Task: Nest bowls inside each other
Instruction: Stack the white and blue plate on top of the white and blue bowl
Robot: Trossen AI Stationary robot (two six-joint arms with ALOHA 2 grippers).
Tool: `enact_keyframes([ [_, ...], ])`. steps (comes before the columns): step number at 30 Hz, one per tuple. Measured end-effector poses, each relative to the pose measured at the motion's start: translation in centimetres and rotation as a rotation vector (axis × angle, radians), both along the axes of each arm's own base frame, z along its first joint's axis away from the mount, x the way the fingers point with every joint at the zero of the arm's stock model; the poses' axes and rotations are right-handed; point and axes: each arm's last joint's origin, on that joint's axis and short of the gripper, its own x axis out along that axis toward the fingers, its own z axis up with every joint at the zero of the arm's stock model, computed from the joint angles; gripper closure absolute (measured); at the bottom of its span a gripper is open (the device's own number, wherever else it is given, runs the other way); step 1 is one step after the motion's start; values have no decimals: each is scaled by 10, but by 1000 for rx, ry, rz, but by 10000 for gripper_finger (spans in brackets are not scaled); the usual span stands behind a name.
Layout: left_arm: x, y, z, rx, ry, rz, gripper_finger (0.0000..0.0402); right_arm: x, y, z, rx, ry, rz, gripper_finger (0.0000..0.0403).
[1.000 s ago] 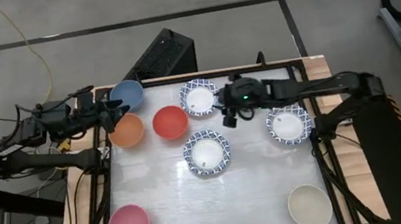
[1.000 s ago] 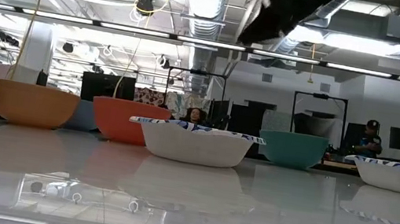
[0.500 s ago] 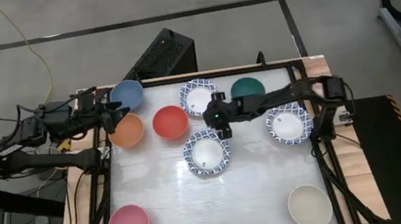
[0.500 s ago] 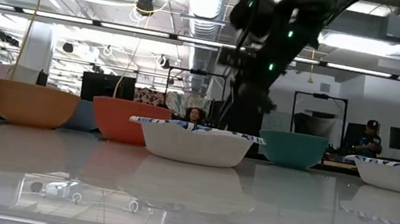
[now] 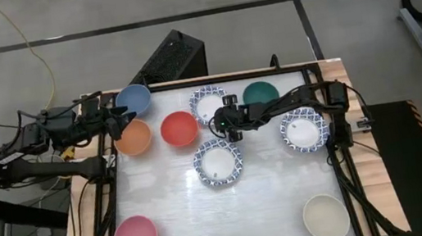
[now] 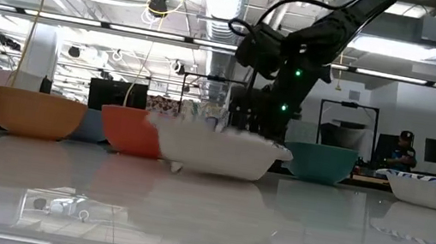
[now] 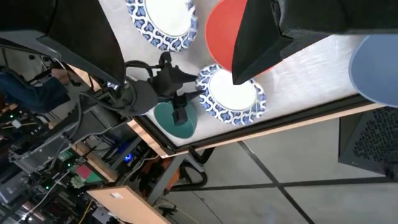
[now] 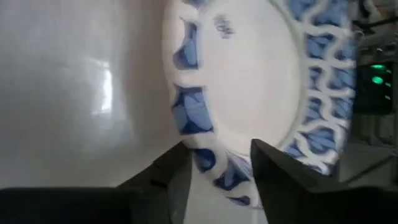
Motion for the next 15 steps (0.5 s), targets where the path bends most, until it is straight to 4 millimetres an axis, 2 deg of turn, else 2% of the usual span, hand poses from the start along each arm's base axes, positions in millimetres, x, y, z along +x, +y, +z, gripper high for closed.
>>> enact_keyframes([
  [4,0,0,0,0,0,1,118,-1,-1,3,-38,8,-27,284],
  [10,0,0,0,1,1,4,118,6,1,19,-26,14,-39,385],
  [15,0,0,0,3,1,3,118,16,6,45,-46,25,-33,387],
])
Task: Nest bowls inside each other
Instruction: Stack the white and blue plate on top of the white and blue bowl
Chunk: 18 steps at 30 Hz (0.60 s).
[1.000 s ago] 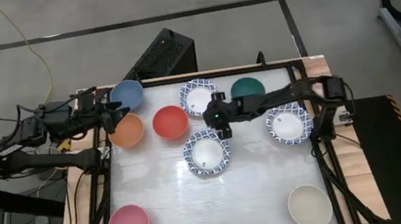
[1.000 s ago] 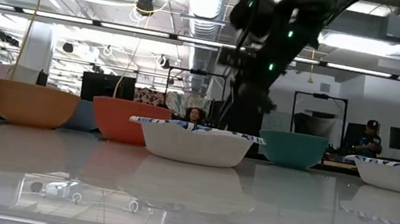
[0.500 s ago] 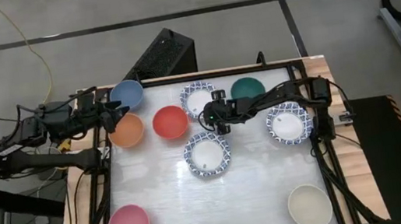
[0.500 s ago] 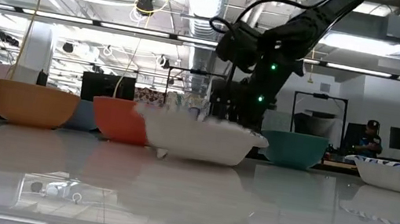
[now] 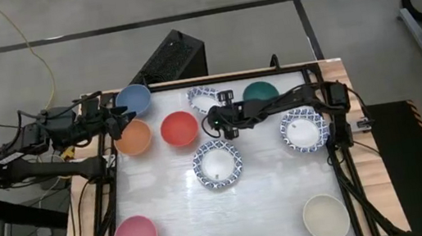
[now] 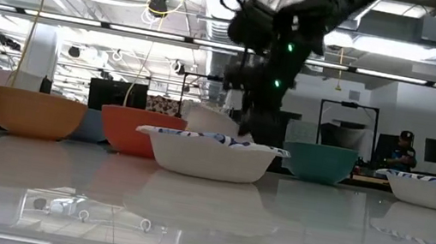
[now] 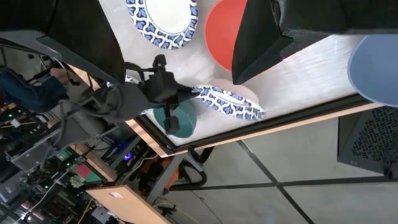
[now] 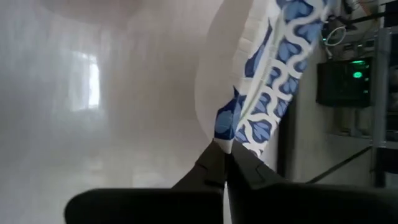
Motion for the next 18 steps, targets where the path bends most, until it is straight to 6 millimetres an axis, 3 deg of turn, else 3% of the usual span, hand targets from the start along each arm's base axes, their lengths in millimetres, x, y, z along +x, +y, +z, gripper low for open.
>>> enact_keyframes([
  [9,0,0,-1,8,19,-2,118,5,32,75,-88,57,89,397],
  [13,-1,0,-2,12,33,-3,118,-19,53,116,-93,25,178,397],
  [18,-1,0,-2,15,34,-4,118,-67,83,162,123,-113,272,397],
])
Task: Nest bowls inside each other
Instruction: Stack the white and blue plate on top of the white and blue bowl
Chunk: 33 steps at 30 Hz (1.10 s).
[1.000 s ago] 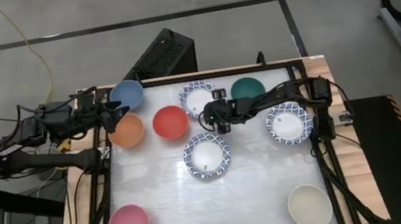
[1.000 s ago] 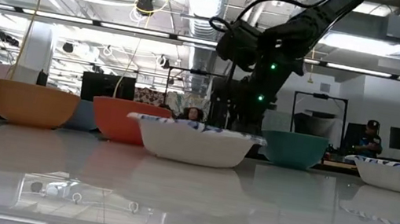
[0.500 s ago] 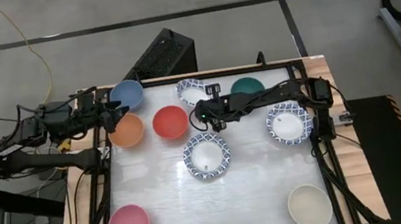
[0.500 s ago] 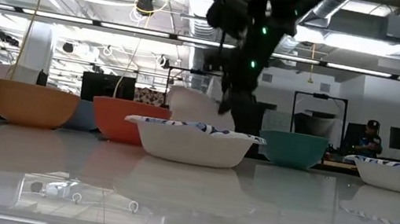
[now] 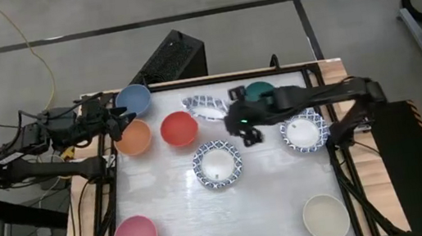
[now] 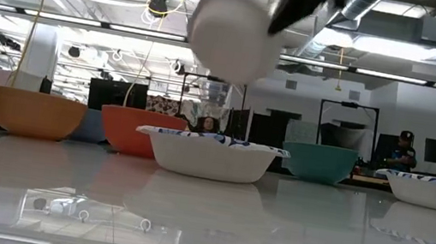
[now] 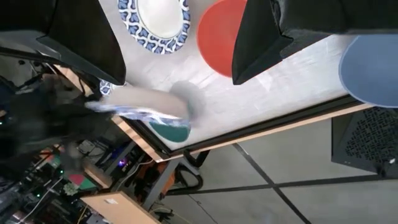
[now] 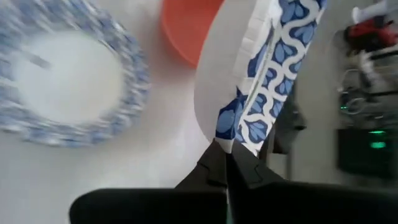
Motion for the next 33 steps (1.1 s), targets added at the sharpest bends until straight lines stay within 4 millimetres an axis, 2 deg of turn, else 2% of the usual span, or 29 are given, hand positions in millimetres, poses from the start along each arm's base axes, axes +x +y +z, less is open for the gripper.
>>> enact_keyframes([
  [4,0,0,0,11,6,-2,118,-28,26,13,58,-22,-45,397],
  [7,0,1,0,21,8,22,118,-34,49,6,-25,44,-32,397],
  [9,-1,1,0,29,9,45,118,-31,65,-7,-149,119,-15,397],
  [12,-1,2,0,39,10,78,118,-23,87,-29,-462,226,-2,397],
  [15,-2,3,1,46,11,99,118,-21,98,-40,-657,281,7,397],
  [23,-2,3,1,73,25,128,118,-25,137,-54,-500,267,148,397],
  [26,-2,4,1,80,29,133,118,-17,144,-64,-480,237,124,397],
  [30,-1,4,-4,92,51,154,118,0,152,-87,-482,244,109,398],
  [33,1,5,-9,94,68,161,118,5,155,-88,-453,188,96,398],
])
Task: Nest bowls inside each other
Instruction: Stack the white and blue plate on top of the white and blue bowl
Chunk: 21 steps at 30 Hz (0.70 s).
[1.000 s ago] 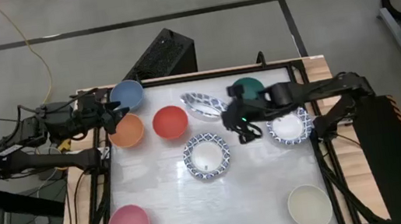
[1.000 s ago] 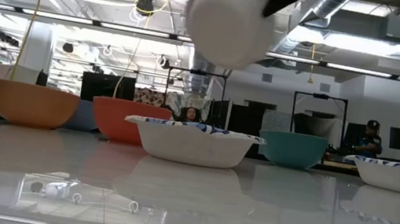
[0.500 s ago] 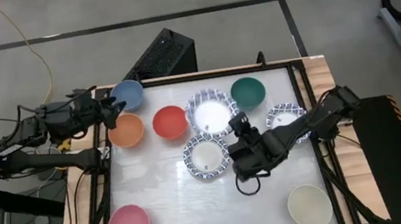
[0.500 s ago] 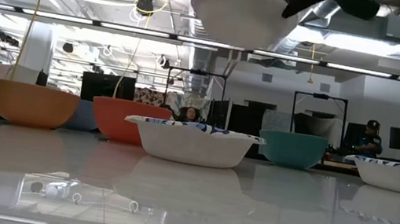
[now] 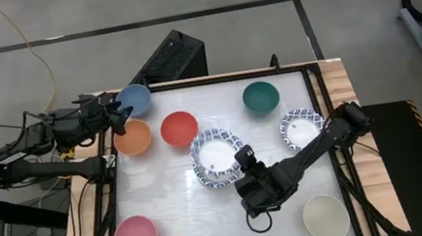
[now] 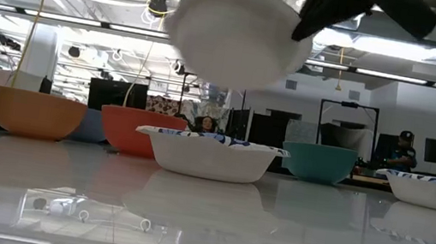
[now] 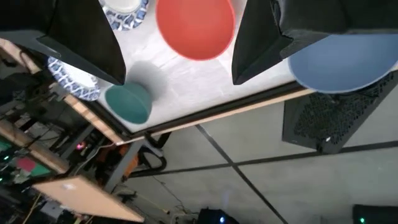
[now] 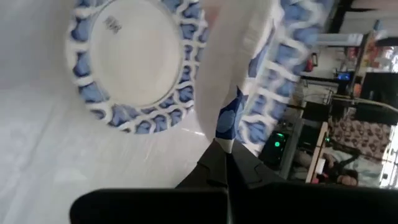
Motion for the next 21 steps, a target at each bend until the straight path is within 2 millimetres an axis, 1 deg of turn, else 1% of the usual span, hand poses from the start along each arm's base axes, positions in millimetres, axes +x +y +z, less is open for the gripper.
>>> enact_keyframes([
  [2,2,0,-2,-1,7,1,118,-2,0,-2,6,-16,-3,398],
  [7,9,1,-5,-4,36,1,118,-8,5,-25,20,14,21,398],
  [11,15,1,-6,-7,54,-1,118,-9,0,-45,4,33,29,398],
  [13,17,2,-7,-10,64,-6,118,-8,-4,-52,-1,36,21,398],
  [18,22,2,-9,-5,90,-9,118,-4,-16,-62,3,36,-11,398],
  [21,24,2,-10,-6,96,-10,118,1,-17,-66,15,47,19,398],
])
